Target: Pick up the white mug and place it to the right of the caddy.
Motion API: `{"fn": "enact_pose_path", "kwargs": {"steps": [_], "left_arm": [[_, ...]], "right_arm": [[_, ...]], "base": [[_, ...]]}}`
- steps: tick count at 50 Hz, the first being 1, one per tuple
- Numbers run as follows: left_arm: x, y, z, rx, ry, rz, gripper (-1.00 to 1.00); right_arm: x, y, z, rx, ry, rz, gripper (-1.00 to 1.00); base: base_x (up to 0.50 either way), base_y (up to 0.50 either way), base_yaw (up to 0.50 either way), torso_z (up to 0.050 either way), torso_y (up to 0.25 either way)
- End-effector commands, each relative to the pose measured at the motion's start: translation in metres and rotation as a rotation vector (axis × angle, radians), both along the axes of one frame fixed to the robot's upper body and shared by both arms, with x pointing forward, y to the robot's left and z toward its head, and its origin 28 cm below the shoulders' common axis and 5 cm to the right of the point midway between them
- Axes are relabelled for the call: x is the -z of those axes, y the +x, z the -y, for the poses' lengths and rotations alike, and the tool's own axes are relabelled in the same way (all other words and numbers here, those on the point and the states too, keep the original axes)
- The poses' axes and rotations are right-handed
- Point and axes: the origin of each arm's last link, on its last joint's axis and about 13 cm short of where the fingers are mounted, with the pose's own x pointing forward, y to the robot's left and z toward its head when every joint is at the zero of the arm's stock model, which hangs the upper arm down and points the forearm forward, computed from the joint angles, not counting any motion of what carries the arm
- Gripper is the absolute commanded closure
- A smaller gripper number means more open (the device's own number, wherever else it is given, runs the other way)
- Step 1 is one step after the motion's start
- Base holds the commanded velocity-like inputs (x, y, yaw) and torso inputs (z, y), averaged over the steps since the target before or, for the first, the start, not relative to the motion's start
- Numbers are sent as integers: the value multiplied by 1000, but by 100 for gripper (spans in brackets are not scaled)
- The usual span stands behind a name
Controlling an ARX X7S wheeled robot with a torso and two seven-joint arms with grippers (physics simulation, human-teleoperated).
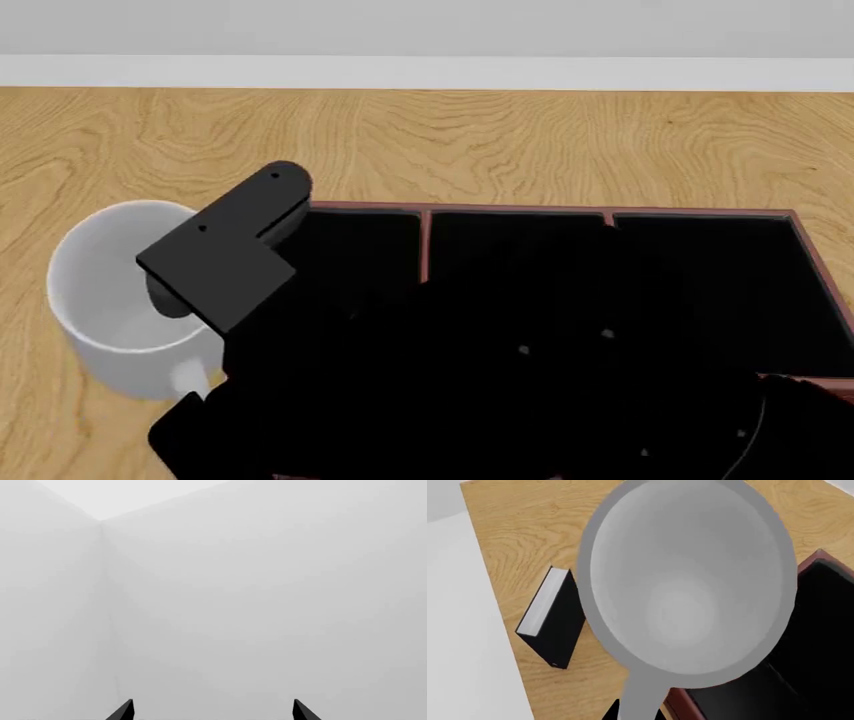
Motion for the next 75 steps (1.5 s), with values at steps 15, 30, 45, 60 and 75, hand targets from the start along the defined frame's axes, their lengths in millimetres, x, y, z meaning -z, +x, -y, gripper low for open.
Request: {"fn": "enact_pose_path", "kwargs": {"steps": [15,30,45,60,75], "left_arm": [[-1,0,2,14,-9,2,-100],[0,2,4,21,-2,6,-100],[3,4,1,24,-5,6,-100],[4,8,3,37,-6,-1,-100],[5,10,3,38,-7,-4,-100]], "right_arm": [[-20,12,20,91,45,41,100],[-25,18,33,151,45,59,100],[-31,23,52,228,46,78,100],[-38,27,69,300,46,91,100],[-41,31,81,346,43,100,100]], "base": [[0,0,0,0,0],[0,0,0,0,1],[0,0,0,0,1],[0,0,0,0,0],[0,0,0,0,1]]}}
